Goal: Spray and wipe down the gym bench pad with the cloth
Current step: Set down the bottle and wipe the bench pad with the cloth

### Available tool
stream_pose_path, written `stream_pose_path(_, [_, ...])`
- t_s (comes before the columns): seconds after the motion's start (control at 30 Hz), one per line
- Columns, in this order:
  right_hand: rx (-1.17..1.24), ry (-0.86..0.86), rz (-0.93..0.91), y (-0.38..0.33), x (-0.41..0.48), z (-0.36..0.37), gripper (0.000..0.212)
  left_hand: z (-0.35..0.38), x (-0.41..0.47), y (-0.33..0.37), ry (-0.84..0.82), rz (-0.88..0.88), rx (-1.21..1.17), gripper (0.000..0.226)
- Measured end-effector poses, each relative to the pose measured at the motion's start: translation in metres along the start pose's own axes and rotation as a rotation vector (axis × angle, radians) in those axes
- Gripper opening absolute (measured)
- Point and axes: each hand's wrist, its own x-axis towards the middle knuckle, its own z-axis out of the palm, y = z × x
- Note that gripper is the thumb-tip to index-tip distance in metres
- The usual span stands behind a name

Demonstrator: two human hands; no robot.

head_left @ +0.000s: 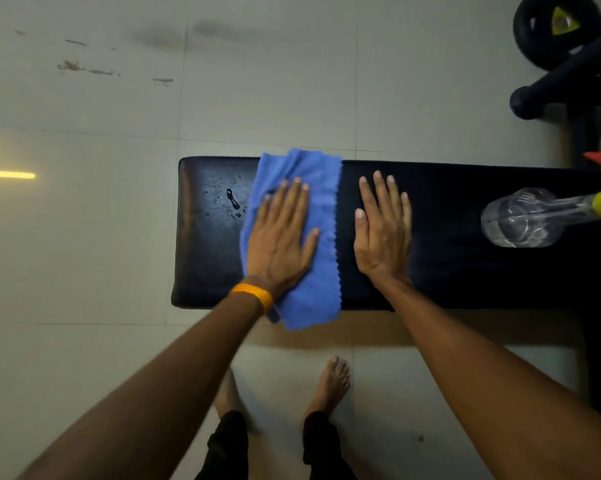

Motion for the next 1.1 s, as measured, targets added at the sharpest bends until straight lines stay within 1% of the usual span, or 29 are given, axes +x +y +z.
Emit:
stream_pose_path(0.1, [-0.011, -0.008, 0.001, -0.002, -0.001, 0.0, 0.053, -0.016, 0.001, -0.037, 0.001, -0.169, 0.065, 0.075])
stream_pose_path(0.13, [-0.03, -0.01, 0.001, -0.003, -0.001, 0.0, 0.053, -0.018, -0.002, -0.037, -0.01, -0.156, 0.097, 0.075])
stream_pose_path(0.17, [-0.049, -0.01, -0.001, -0.003, 0.0, 0.0, 0.054, -0.017, -0.006, -0.034, -0.041, -0.065, 0.131, 0.074])
stream_pose_path(0.23, [-0.075, -0.011, -0.006, -0.002, 0.0, 0.001, 0.055, -0.016, -0.013, -0.032, -0.096, 0.203, 0.17, 0.073])
stream_pose_path(0.27, [-0.09, -0.016, -0.01, -0.001, -0.001, 0.001, 0.055, -0.017, -0.013, -0.039, -0.092, 0.263, 0.158, 0.072])
stream_pose_path(0.3, [-0.108, -0.024, -0.014, -0.001, -0.001, 0.0, 0.056, -0.018, -0.01, -0.049, -0.078, 0.223, 0.133, 0.072])
stream_pose_path(0.33, [-0.122, -0.034, -0.016, 0.0, -0.001, 0.0, 0.056, -0.021, -0.005, -0.058, -0.049, 0.095, 0.107, 0.073])
stream_pose_path(0.37, [-0.131, -0.041, -0.017, -0.001, -0.001, 0.0, 0.057, -0.024, -0.002, -0.063, -0.011, -0.075, 0.098, 0.074])
stream_pose_path(0.4, [-0.139, -0.045, -0.019, -0.001, -0.001, 0.0, 0.057, -0.025, -0.001, -0.062, 0.008, -0.221, 0.124, 0.075])
stream_pose_path(0.43, [-0.145, -0.048, -0.02, -0.001, -0.001, 0.001, 0.057, -0.022, -0.003, -0.055, 0.007, -0.275, 0.172, 0.075])
stream_pose_path(0.47, [-0.147, -0.05, -0.022, -0.002, -0.001, 0.001, 0.057, -0.02, -0.009, -0.045, -0.008, -0.226, 0.206, 0.076])
stream_pose_path(0.53, [-0.15, -0.054, -0.019, -0.002, -0.001, 0.0, 0.057, -0.02, -0.021, -0.037, -0.06, 0.062, 0.225, 0.076])
stream_pose_path(0.57, [-0.151, -0.053, -0.015, -0.002, -0.001, 0.0, 0.057, -0.023, -0.023, -0.044, -0.083, 0.185, 0.222, 0.077])
stream_pose_path(0.6, [-0.153, -0.05, -0.015, -0.002, -0.001, 0.0, 0.057, -0.025, -0.021, -0.055, -0.089, 0.246, 0.215, 0.077])
stream_pose_path(0.63, [-0.156, -0.049, -0.018, -0.002, -0.001, 0.0, 0.057, -0.026, -0.015, -0.063, -0.077, 0.226, 0.204, 0.077])
stream_pose_path(0.67, [-0.158, -0.046, -0.019, -0.002, -0.001, 0.0, 0.057, -0.026, -0.006, -0.069, -0.054, 0.108, 0.179, 0.077])
stream_pose_path(0.73, [-0.163, -0.038, -0.022, -0.002, -0.002, 0.001, 0.057, -0.027, 0.017, -0.066, -0.01, -0.322, 0.091, 0.078])
stream_pose_path(0.77, [-0.163, -0.036, -0.023, -0.001, -0.002, 0.002, 0.057, -0.028, 0.029, -0.061, 0.0, -0.479, 0.059, 0.079])
stream_pose_path(0.8, [-0.163, -0.034, -0.023, -0.001, -0.002, 0.003, 0.057, -0.029, 0.037, -0.056, 0.006, -0.528, 0.058, 0.079])
stream_pose_path(0.83, [-0.164, -0.032, -0.021, -0.002, -0.001, 0.003, 0.057, -0.027, 0.04, -0.052, 0.005, -0.476, 0.089, 0.079])
stream_pose_path(0.93, [-0.159, -0.03, -0.015, -0.002, -0.001, 0.003, 0.057, -0.018, 0.022, -0.025, -0.045, -0.132, 0.193, 0.077])
stream_pose_path(1.0, [-0.159, -0.027, -0.015, -0.002, -0.001, 0.003, 0.057, -0.013, 0.009, -0.005, -0.1, 0.064, 0.196, 0.073])
stream_pose_path(1.07, [-0.165, -0.025, -0.023, -0.001, -0.001, 0.003, 0.057, -0.009, 0.023, -0.009, -0.119, 0.328, 0.187, 0.067])
stream_pose_path(1.1, [-0.168, -0.022, -0.028, -0.001, -0.001, 0.004, 0.057, -0.009, 0.035, -0.016, -0.117, 0.404, 0.191, 0.063])
